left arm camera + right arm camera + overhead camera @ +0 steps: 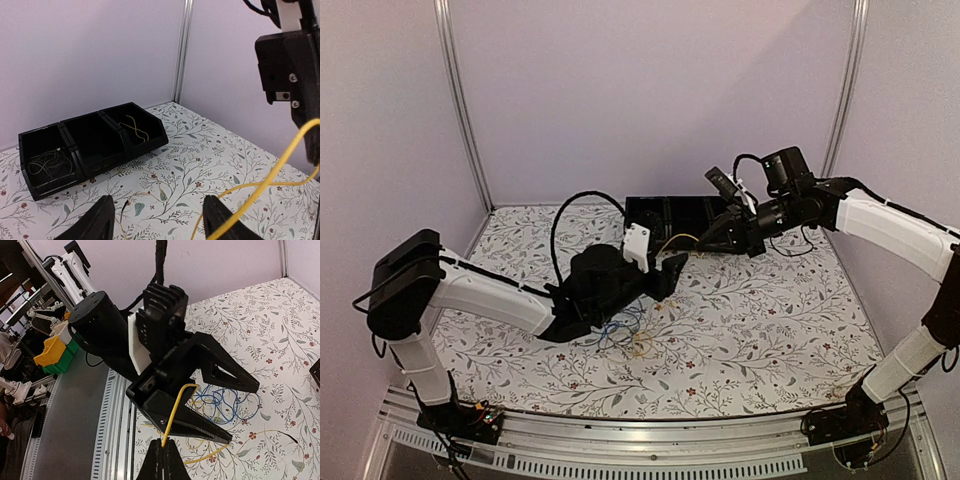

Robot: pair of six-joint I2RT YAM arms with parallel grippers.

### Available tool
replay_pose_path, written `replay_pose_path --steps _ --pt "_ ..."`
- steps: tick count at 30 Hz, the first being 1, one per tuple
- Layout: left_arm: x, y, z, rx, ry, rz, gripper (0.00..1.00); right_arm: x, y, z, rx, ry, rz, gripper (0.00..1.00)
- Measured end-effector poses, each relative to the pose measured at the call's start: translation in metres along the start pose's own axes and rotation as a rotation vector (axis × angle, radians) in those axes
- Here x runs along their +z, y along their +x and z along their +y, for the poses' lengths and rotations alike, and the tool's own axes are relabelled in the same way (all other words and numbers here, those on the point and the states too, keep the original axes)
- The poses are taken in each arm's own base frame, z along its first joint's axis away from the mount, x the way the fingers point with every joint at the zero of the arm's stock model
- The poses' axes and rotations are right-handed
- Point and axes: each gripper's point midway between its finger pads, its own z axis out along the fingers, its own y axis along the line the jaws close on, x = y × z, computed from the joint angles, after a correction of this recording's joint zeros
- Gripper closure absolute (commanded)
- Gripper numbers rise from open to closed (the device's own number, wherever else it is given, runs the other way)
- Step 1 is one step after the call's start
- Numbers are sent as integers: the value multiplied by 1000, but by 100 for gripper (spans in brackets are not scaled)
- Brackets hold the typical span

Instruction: Untangle the cables

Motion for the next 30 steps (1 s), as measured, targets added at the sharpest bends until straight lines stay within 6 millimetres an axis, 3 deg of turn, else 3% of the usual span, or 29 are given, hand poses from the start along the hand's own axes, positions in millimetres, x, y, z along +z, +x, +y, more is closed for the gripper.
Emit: replay_pose_path --steps 5,8,10,13,16,17,21,25,28,30 --pt "21 30 13 -25 -87 69 55 1 1 11 7 -48 4 100" --pt "27 50 43 -94 -163 107 58 -6 -10 28 -17 -97 2 100" --pt "33 63 70 -139 -219 122 58 -15 -29 42 -63 -123 -13 100" --pt "36 91 119 -162 -343 166 59 -39 -76 73 -197 -151 -79 100" --pt "30 124 158 -154 -445 240 59 -80 -125 113 -371 -146 -187 100" --pt "27 133 166 -153 -464 262 59 -100 -138 126 -426 -126 -230 100" --pt "19 150 169 -155 -478 312 58 -142 -163 147 -518 -78 -311 100" --pt "5 158 165 -175 -452 327 52 -153 -174 133 -497 -22 -337 100" --pt "-11 155 161 -183 -413 333 47 -144 -168 90 -401 32 -332 100" --pt "-16 139 154 -188 -371 316 46 -136 -156 52 -312 82 -317 100"
